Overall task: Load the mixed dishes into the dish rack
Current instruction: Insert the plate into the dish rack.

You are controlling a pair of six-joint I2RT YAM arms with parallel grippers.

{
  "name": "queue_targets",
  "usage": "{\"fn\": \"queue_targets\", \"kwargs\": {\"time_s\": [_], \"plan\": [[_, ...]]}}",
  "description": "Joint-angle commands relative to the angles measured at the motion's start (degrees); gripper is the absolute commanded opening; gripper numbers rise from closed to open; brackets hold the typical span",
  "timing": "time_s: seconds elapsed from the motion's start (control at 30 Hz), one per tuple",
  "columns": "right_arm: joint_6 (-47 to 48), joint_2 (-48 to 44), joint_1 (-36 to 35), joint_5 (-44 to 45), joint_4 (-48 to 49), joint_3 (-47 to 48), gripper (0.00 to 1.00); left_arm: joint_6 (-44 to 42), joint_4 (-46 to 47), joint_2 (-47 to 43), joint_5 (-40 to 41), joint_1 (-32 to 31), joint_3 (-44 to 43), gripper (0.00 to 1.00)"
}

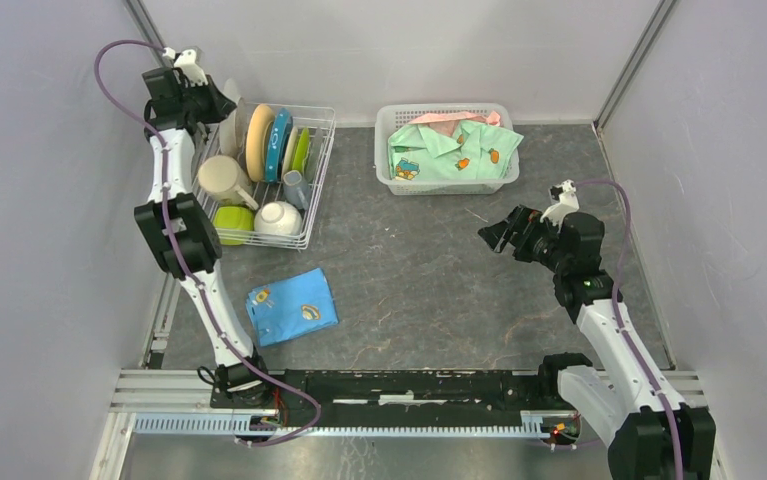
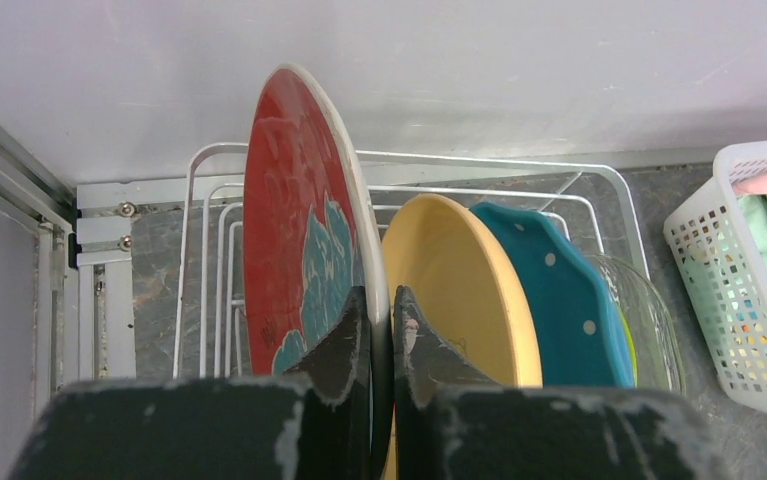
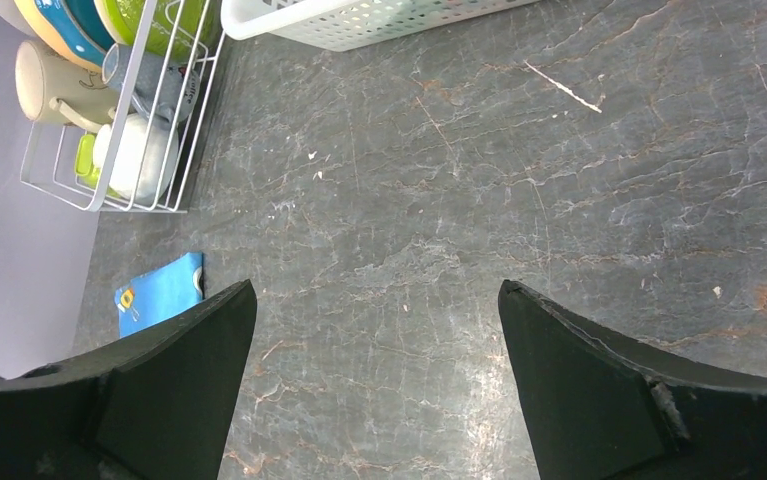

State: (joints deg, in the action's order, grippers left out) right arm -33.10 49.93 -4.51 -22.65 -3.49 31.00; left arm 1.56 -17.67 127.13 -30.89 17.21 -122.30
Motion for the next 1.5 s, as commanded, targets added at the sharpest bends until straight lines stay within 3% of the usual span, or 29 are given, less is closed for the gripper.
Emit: {"fn": "queue_targets", "kwargs": {"time_s": [0.0, 0.13, 0.33, 0.53, 0.77, 0.93, 1.03, 1.17, 1.37, 1.47], "plan": [[0.30, 0.78, -0.52, -0.02, 2.53, 2.21, 0.98, -5.78, 1.15, -0.81, -5.49, 1.26, -3.46, 0.02], [0.23, 1.72, -0.73, 0.02, 2.88, 2.39, 0.98, -5.15, 0.84, -0.18, -7.46, 1.69, -3.41, 0.05], [-0.08, 1.98, -1.12, 0.08, 3.09, 2.05, 0.98, -4.85, 0.03, 0.07, -5.56, 1.70, -2.79, 0.39], [-0.06, 2.27, -1.25, 0.10, 3.07, 1.87, 0.98, -5.03, 0.00, -0.40, -4.06, 1.68, -2.87, 0.50], [-0.48, 2.30, -1.68, -0.11, 5.02, 1.54, 0.98, -4.82, -0.12, -0.72, -1.63, 1.30, -2.40, 0.47], [-0.73, 1.69, -1.97, -0.09, 5.33, 1.09, 0.98, -6.97, -0.08, -2.33, 3.15, 0.39, 1.60, 0.19], [-0.69, 1.33, -1.94, 0.02, 5.33, 1.02, 0.98, -8.11, 1.13, -4.08, 4.68, 0.01, 6.14, 0.16], [-0.25, 1.02, -2.03, -0.11, 5.00, 1.16, 0.98, -8.51, 1.44, -4.85, 6.08, -0.07, 7.82, 0.34], [-0.24, 0.39, -2.00, -0.20, 4.80, 1.09, 0.98, -8.36, -0.86, -5.35, 8.46, -0.09, 2.93, 0.63], [-0.41, 0.14, -2.09, -0.23, 4.89, 0.90, 0.98, -7.73, -0.28, -6.63, 9.54, -0.19, 2.20, 0.70]]}}
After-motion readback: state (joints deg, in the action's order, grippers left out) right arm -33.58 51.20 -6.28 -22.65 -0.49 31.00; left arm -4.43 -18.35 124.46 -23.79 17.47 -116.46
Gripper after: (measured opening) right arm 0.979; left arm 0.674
